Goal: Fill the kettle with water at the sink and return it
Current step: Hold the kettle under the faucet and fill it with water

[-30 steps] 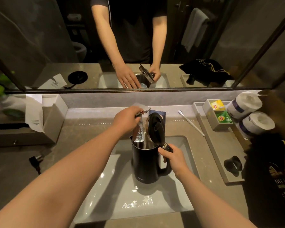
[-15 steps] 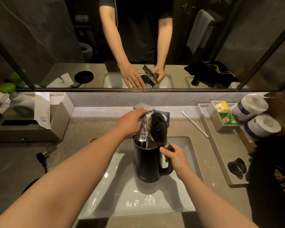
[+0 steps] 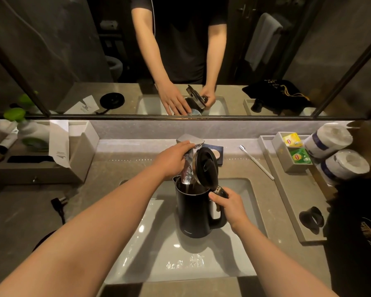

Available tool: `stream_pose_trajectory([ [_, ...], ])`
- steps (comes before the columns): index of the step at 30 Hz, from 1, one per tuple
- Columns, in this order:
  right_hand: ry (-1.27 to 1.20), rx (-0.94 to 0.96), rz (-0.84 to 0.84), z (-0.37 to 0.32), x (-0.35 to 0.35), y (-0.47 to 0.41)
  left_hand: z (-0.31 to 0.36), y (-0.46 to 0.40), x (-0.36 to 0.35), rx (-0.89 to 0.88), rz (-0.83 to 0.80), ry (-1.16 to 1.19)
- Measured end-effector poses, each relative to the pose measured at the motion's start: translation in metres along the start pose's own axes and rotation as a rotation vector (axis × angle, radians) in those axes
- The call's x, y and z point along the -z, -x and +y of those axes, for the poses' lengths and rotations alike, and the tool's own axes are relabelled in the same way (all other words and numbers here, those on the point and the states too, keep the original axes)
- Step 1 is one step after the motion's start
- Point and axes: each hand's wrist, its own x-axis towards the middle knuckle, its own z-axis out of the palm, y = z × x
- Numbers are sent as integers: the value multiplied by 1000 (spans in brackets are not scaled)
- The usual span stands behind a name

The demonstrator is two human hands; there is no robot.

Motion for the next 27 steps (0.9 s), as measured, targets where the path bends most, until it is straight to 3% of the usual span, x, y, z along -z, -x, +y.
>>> stream_pose_trajectory([
  [27,-18,5,21,5,-5,0,2,5,3,11,-47,20],
])
